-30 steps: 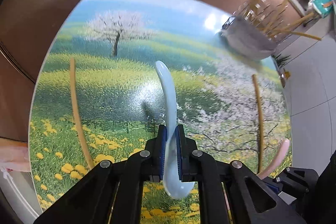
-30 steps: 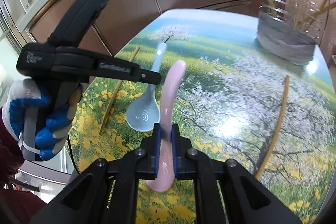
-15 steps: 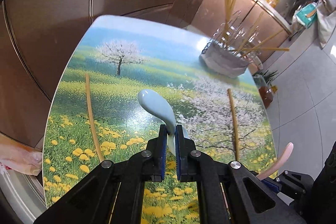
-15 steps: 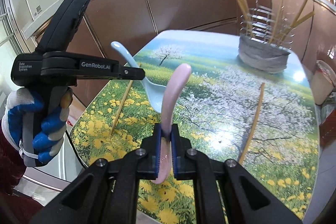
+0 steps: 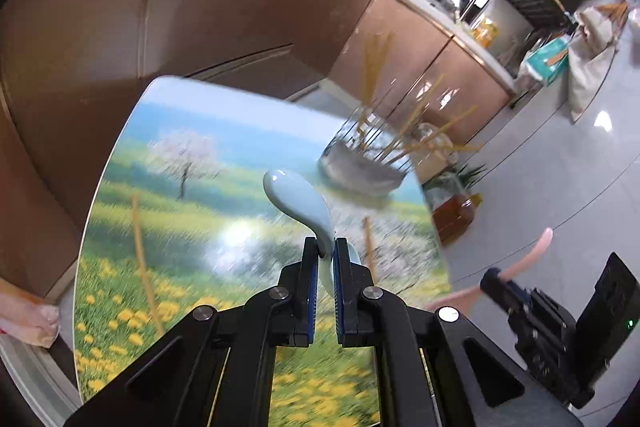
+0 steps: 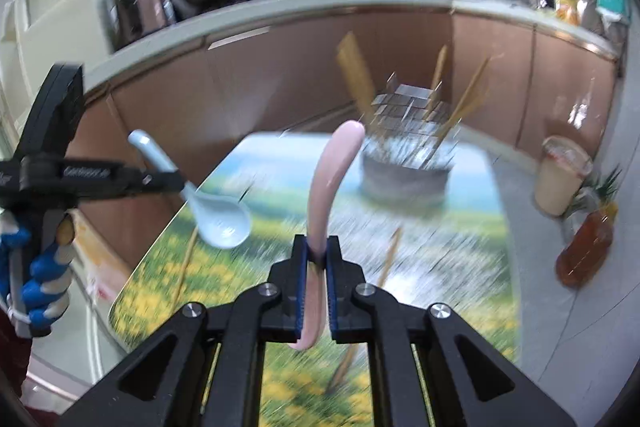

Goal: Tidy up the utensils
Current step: 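Lower both held spoons into the wire holder and open both tools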

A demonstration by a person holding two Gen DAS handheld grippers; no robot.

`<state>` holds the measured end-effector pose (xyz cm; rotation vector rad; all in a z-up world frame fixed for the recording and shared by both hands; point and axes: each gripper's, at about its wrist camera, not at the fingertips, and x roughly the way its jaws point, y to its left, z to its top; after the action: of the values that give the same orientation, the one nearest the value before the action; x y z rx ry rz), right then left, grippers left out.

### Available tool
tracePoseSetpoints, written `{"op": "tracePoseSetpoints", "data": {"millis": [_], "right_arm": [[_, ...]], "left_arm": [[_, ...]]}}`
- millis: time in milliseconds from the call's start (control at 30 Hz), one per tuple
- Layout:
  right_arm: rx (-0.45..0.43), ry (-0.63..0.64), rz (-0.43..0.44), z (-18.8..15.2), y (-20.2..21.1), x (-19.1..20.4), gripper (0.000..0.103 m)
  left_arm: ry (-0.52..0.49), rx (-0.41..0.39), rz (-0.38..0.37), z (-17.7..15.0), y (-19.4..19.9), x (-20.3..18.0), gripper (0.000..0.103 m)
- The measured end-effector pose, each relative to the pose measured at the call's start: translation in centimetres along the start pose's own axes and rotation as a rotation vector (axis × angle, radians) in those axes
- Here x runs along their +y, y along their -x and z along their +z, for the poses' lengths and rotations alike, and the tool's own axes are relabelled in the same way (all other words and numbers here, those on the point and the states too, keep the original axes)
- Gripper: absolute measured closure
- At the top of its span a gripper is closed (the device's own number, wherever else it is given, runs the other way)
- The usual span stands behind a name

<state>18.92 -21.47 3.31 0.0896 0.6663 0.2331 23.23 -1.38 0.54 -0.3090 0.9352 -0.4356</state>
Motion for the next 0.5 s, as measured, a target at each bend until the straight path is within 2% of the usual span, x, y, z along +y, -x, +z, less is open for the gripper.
{"op": "tracePoseSetpoints", "data": {"millis": [233,367,500], "right_arm": [[-0.111,0.009,-0.101,8.0,-1.2,-4.1,0.095],[-0.145,0.015,-0.145,11.9,-3.7,-5.8,0.095],[-0.155,0.006,-0.183,14.2,-6.8,-7.8,0.095]], "left_arm": [[-0.069,-0.047,-0.025,6.2,-1.9,-4.5,0.096],[-0.132,-0.083,0.012,9.5,-4.2,-7.1,0.096],[-0.174,-0.112,0.066,12.3,-7.5,-9.2,0.096]]}}
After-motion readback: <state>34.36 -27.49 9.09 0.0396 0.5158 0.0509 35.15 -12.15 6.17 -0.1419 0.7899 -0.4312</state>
